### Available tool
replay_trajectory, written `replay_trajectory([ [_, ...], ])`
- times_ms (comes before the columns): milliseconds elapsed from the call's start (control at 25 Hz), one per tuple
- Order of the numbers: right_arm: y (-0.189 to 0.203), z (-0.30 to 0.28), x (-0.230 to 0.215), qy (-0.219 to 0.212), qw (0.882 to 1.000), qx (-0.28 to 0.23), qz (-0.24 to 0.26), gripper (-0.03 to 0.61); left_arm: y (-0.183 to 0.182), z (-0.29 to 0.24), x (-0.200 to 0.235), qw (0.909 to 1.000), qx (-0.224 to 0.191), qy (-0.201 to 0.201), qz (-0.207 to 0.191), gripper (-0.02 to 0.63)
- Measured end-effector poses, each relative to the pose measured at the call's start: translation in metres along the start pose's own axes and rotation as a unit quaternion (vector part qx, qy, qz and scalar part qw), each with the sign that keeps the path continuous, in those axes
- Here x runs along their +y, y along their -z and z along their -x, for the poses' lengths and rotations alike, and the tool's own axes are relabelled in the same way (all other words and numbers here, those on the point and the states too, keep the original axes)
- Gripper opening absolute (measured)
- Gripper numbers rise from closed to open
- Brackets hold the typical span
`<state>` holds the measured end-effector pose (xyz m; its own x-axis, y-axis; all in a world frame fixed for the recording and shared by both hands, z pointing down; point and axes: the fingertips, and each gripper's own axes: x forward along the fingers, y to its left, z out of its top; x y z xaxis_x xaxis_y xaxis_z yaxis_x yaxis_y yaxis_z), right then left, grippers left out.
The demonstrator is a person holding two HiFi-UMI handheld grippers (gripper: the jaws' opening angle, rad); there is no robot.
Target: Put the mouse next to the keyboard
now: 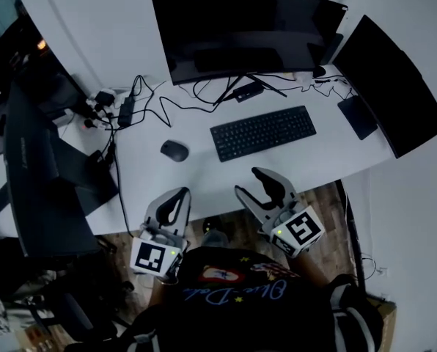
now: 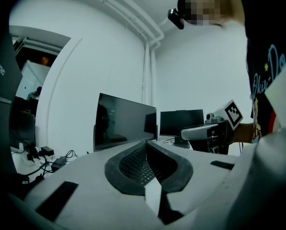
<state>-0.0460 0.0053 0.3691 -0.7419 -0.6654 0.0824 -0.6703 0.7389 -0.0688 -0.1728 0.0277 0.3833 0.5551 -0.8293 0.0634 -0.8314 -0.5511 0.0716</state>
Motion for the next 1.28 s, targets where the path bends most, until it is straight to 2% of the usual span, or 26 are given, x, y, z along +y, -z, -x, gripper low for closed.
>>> replay_trajectory([
  [320, 0.006, -0.093, 0.008, -0.063, 0.998, 0.026, 0.004, 0.201, 0.005, 0.007, 0.078, 0.9978, -0.01, -0.065, 0.012, 0.002],
  [600, 0.028, -0.153, 0.014, -0.101, 0.993, 0.053, 0.009, 0.215, 0.008, 0.011, 0.123, 0.9953, -0.01, -0.096, 0.012, 0.002],
  [1280, 0.097, -0.236, 0.012, -0.126, 0.979, 0.157, -0.02, 0.245, 0.017, 0.012, 0.19, 0.9897, -0.008, -0.139, 0.034, 0.002],
])
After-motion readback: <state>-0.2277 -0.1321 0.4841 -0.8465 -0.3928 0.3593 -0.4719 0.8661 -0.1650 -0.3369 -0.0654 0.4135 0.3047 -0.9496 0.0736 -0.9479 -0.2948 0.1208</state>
